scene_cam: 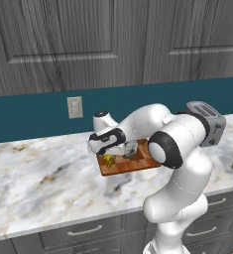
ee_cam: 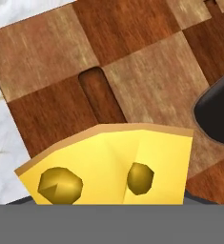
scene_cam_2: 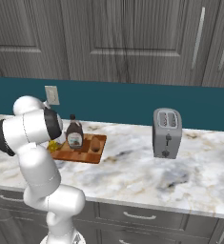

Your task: Retrieve the reheated potato from the microwave, then place the potato, cheese, and condiment on the cutting board.

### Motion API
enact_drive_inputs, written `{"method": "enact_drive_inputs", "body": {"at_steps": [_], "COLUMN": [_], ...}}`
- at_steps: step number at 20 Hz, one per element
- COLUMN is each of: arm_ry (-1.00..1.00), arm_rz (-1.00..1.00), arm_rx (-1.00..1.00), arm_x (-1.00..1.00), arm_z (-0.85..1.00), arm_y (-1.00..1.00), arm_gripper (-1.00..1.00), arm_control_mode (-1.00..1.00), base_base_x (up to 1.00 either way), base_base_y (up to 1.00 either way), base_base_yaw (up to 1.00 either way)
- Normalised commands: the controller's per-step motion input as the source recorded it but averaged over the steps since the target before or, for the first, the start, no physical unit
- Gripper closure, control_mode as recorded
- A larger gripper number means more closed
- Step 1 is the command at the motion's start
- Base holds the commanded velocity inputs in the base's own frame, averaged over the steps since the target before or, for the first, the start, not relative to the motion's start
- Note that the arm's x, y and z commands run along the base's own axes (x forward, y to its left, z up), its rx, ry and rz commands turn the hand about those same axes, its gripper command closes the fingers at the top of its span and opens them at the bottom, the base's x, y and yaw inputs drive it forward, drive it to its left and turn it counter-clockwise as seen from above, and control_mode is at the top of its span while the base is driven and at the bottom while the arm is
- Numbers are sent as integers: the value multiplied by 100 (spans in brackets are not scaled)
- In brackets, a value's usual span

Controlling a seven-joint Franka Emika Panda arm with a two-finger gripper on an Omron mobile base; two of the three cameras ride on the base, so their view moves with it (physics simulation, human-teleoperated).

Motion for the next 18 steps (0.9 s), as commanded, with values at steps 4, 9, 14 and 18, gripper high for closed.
{"method": "enact_drive_inputs", "body": {"at_steps": [4,9,14,18], "arm_ry": [-3,-5,-3,-3], "arm_rz": [-5,-4,-3,-2], "arm_rx": [0,0,0,0], "arm_x": [5,0,0,0], "arm_z": [-13,-12,-14,-15], "arm_y": [-5,-3,-5,-8], "arm_gripper": [100,100,100,100], "arm_control_mode": [-100,-100,-100,-100], "base_base_x": [0,0,0,0], "base_base_y": [0,0,0,0], "base_base_yaw": [0,0,0,0]}}
